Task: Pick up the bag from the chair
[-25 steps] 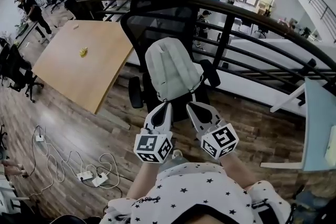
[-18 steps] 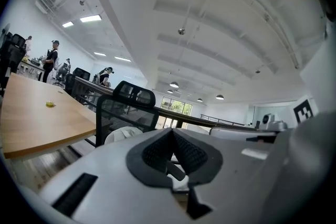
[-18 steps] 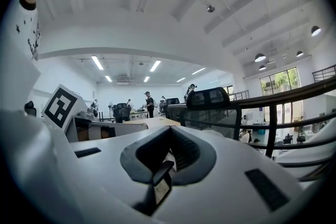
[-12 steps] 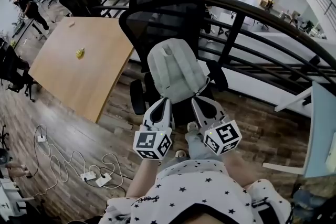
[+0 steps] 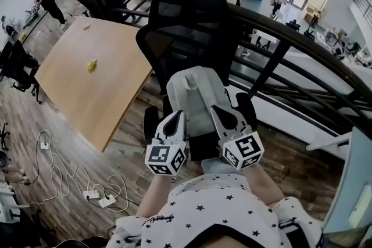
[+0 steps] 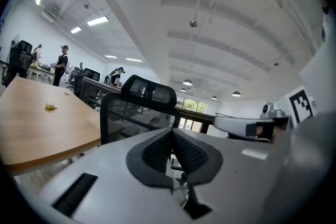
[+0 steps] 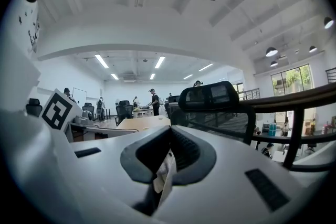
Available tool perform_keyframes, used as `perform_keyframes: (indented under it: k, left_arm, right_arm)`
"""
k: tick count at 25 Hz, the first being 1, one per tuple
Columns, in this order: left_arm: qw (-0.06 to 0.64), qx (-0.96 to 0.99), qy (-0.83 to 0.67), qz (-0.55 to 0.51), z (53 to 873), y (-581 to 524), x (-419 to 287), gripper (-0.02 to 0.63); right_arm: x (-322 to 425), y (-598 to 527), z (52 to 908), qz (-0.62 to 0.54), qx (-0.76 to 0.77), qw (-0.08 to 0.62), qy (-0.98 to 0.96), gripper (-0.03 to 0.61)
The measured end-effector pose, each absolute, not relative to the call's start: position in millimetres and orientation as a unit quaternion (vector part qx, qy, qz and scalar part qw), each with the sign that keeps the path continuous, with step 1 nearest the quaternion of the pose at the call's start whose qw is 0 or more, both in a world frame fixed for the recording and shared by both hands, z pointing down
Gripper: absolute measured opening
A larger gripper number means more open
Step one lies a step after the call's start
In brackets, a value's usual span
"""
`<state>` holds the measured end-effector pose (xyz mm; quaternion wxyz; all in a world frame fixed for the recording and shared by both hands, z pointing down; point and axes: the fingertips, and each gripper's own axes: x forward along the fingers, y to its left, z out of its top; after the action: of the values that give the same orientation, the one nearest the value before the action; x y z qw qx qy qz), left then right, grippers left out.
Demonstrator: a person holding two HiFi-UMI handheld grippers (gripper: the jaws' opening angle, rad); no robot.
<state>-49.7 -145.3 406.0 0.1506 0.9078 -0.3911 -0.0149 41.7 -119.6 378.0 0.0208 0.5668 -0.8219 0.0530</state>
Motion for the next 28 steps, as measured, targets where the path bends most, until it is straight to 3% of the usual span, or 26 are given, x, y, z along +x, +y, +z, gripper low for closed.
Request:
perform_keyframes:
  k: [10,19,23,26,28]
  left_arm:
    - [0.150,0.882,-0.446,0.004,438.3,-235.5,-12.3,0.012]
    - [0.155,0.862,-0.478,0.063,505.7,-283.6,1.6,0.015]
    - [0.148,0.859,-0.478,0.109,538.6,-293.8,4.7,0.122]
    - [0.130,0.856,-0.480,0.143,563.0,-300.6,4.9,0.171]
    - [0.119,0.853,-0.480,0.164,578.1,-305.7,4.7,0.190]
  right_arm:
    - [75.8,-226.8,405.2,0.068,0.502,0.063,-0.860,-0.005]
    - [90.5,-286.0,478.8,0.072,0.462,0.114,-0.877,-0.005]
    - [92.5,-297.2,513.0,0.074,0.453,0.146,-0.876,-0.001]
    - [93.4,-304.9,536.7,0.065,0.450,0.173,-0.874,0.074]
    - [93.0,-310.6,551.8,0.051,0.446,0.195,-0.872,0.080]
